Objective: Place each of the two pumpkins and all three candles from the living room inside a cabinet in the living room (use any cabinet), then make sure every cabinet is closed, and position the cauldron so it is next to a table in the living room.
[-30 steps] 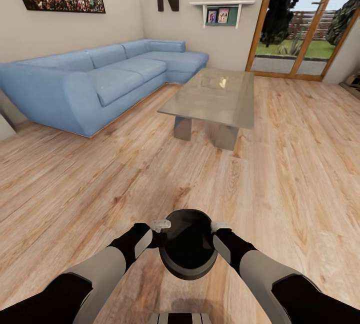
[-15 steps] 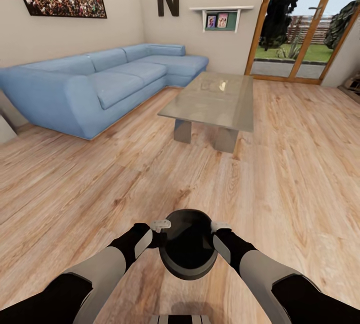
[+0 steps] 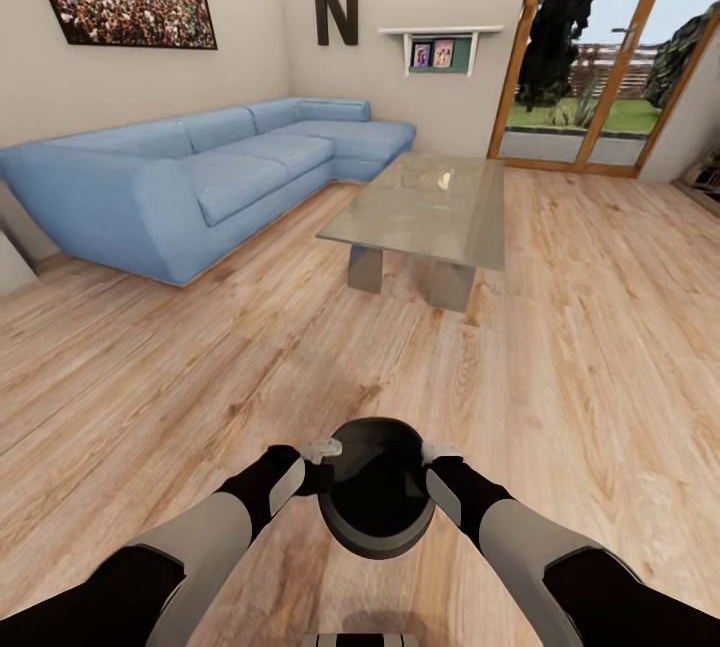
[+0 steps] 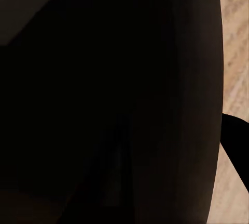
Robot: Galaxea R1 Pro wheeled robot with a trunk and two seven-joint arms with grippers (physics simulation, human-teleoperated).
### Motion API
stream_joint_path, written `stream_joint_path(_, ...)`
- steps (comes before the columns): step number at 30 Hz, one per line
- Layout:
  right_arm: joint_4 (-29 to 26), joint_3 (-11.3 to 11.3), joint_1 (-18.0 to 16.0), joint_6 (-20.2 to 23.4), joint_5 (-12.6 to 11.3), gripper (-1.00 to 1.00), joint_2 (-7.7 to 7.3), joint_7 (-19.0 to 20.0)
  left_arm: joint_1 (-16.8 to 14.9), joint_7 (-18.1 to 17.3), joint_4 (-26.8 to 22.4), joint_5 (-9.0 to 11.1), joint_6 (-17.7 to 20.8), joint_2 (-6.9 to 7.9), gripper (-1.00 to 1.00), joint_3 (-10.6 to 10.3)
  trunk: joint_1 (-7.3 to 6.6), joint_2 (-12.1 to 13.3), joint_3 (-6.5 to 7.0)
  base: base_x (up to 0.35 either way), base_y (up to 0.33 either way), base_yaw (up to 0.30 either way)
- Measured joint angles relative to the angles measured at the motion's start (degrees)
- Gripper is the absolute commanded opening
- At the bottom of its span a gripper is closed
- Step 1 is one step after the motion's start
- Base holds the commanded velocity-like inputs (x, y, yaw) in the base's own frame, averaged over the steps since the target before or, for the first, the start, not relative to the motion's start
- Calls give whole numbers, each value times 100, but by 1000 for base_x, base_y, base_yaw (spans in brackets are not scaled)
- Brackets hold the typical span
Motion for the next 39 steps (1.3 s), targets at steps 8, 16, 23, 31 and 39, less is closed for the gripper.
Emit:
stream_joint_path(8, -5, -16, -1, -2, 21, -100, 0, 6, 1, 0, -12, -10, 1, 0, -100, 4, 0, 0, 73, 0, 0, 0)
stream_joint_path(16, -8, -23, -1, -1, 31, -100, 0, 9, 1, 1, -17, -15, 1, 0, -100, 6, 0, 0, 146, 0, 0, 0)
stream_joint_path(23, -8, -23, -1, -2, 31, -100, 0, 9, 1, 1, -18, -16, 1, 0, -100, 6, 0, 0, 209, 0, 0, 0)
stream_joint_path(31, -8, -23, -1, -2, 31, -100, 0, 9, 1, 2, -15, -15, 0, 0, -100, 5, 0, 0, 282, 0, 0, 0)
stream_joint_path(39, -7, -22, -1, -3, 29, -100, 0, 9, 1, 2, -14, -14, 0, 0, -100, 5, 0, 0, 355, 0, 0, 0)
